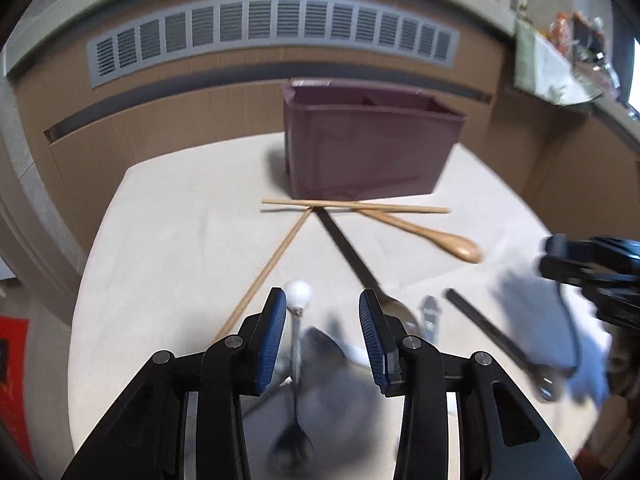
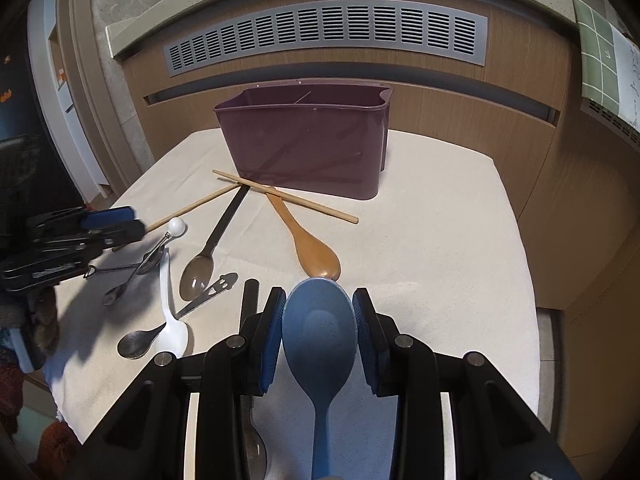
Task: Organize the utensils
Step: 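Lift both held spoons up toward the maroon caddy, then lower both spoons into the caddy compartments and open both tools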
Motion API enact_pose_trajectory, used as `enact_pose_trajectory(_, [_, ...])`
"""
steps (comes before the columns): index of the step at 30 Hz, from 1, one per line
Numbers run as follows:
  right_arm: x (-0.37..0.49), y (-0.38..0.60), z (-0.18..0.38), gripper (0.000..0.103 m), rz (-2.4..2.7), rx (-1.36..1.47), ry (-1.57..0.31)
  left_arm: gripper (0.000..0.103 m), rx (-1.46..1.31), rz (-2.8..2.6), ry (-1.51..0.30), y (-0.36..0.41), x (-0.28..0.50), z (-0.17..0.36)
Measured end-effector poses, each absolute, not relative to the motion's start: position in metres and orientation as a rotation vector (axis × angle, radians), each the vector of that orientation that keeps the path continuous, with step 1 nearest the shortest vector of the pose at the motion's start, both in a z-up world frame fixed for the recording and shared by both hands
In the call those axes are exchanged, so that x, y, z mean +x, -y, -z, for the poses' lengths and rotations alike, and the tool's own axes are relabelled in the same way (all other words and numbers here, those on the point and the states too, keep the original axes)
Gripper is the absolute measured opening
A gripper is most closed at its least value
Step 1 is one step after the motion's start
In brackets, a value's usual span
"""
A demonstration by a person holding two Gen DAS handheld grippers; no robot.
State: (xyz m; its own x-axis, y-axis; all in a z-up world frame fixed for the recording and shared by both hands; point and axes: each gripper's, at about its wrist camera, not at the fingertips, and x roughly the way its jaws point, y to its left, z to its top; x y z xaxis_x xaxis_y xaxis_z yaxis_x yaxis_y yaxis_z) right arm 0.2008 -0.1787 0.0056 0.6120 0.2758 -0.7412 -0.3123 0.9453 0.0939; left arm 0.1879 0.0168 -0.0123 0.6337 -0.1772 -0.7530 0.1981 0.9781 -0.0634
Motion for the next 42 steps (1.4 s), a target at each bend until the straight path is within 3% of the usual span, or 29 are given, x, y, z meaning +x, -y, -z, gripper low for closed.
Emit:
enact_pose_trajectory(7, [0.201, 0.183, -0.012, 0.032, -0.329, -0.045, -0.818, 0.038, 0.027, 0.139, -0.978, -0.014, 0.218, 0.041])
enact_pose_trajectory(10, [0.209, 0.185, -0.01, 0.032, -0.322, -0.038, -0.825, 0.022, -0.004, 0.125, -0.982, -0.019, 0.221, 0.048])
enact_pose_trajectory(11, [0.214, 0.186, -0.009, 0.032, -0.319, -0.036, -0.828, 0.022, -0.005, 0.121, -0.973, -0.02, 0.22, 0.048])
enact_pose_trajectory(22, [0.248, 0.183, 0.0, 0.032, -0.315, -0.032, -0.853, 0.022, -0.177, 0.185, -0.659, -0.051, 0.185, -0.025])
enact_pose_trajectory(33, [0.269, 0.171, -0.003, 0.032, -0.329, -0.024, -0.824, 0.022, -0.164, 0.211, -0.522, -0.041, 0.187, -0.073])
enact_pose_trajectory(36, [0.269, 0.171, -0.041, 0.032, -0.333, -0.029, -0.691, 0.022, -0.132, 0.223, -0.419, -0.034, 0.191, -0.116])
enact_pose_trajectory(42, [0.282, 0.189, -0.183, 0.032, -0.332, 0.09, -0.272, 0.022, -0.15, 0.318, -0.271, -0.022, 0.234, -0.202])
